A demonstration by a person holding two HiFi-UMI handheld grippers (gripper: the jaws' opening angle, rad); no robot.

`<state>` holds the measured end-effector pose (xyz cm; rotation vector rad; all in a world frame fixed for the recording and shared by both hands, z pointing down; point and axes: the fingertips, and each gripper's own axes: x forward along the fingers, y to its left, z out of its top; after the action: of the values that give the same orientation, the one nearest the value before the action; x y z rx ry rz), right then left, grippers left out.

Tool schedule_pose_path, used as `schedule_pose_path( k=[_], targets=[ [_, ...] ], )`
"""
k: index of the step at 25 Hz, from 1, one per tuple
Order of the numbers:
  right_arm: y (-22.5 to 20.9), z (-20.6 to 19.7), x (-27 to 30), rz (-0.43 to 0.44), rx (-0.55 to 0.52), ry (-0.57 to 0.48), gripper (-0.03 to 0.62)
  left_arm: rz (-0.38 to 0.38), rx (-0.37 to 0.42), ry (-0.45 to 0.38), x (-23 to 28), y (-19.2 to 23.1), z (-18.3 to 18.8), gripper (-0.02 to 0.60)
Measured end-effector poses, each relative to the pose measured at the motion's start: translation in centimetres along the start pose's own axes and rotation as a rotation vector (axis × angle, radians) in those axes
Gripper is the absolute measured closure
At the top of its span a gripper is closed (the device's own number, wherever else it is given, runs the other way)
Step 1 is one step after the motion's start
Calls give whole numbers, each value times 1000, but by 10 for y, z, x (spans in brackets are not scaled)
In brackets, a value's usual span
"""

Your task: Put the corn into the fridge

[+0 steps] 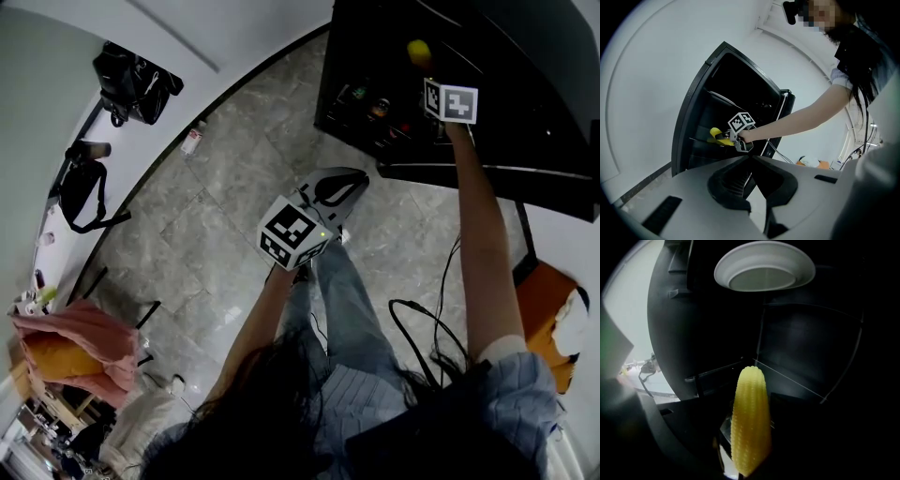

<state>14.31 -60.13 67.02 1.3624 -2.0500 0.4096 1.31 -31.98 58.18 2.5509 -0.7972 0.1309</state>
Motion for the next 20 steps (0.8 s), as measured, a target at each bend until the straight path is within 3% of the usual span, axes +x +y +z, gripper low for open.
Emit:
schedule_pose_path(
  k=[7, 13, 20],
  targets=[
    [3, 8, -30, -49, 55, -93, 326, 4, 6, -5, -6, -11, 3, 565],
    [21, 11, -67, -10, 106, -179, 326, 15, 10, -10, -19, -21, 4, 566],
    [60, 20, -128, 68, 79, -297, 327, 17, 21, -12, -38, -42, 13, 565]
  ],
)
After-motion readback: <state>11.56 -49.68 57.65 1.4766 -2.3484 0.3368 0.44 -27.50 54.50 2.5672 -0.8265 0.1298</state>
